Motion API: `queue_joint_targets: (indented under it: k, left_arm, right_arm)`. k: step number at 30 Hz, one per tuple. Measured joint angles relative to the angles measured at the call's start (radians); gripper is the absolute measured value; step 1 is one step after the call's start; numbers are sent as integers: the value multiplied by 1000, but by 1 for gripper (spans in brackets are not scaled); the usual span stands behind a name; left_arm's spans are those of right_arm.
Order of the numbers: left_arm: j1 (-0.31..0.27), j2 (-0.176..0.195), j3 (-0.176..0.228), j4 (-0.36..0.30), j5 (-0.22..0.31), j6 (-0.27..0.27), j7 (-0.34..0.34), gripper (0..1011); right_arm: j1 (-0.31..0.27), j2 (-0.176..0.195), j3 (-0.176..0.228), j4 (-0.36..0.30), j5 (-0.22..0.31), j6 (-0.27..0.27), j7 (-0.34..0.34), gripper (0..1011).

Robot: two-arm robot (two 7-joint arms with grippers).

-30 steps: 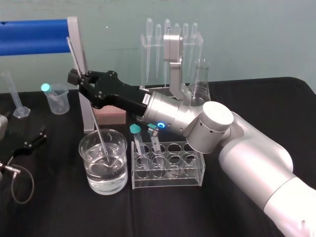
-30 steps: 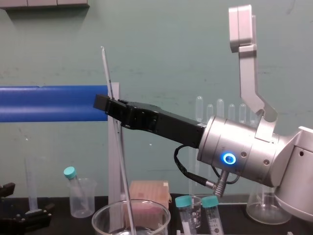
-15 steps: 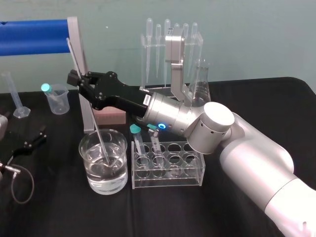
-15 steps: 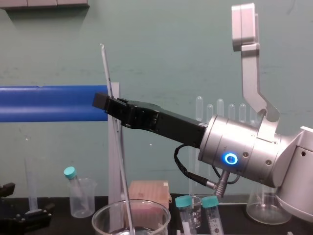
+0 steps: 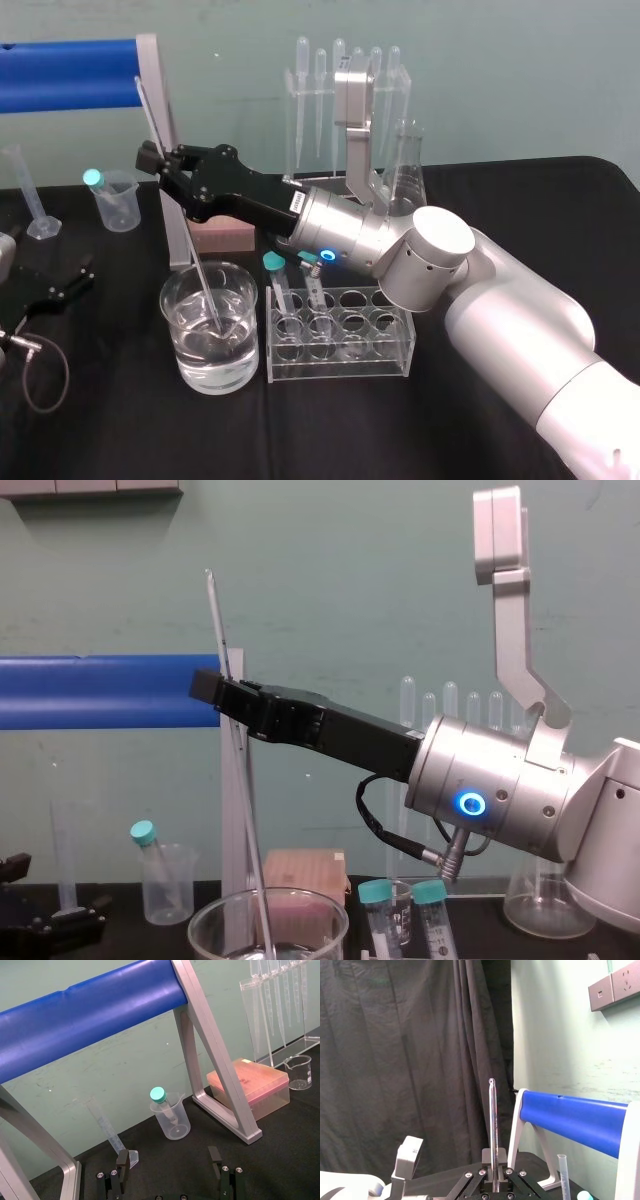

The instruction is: Hold the thermometer with one hand and immerse one end into the beaker, then reinsert it into the test tube rack.

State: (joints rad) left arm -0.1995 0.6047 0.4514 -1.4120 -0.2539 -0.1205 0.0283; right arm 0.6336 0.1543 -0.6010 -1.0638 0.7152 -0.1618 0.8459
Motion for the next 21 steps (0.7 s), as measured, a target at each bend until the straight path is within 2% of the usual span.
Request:
queue_joint_targets:
  k: [21]
  left_arm:
    - [0,0,0,0,0,0,0,1008]
  right_arm:
    - [0,0,0,1,0,0,-2,53]
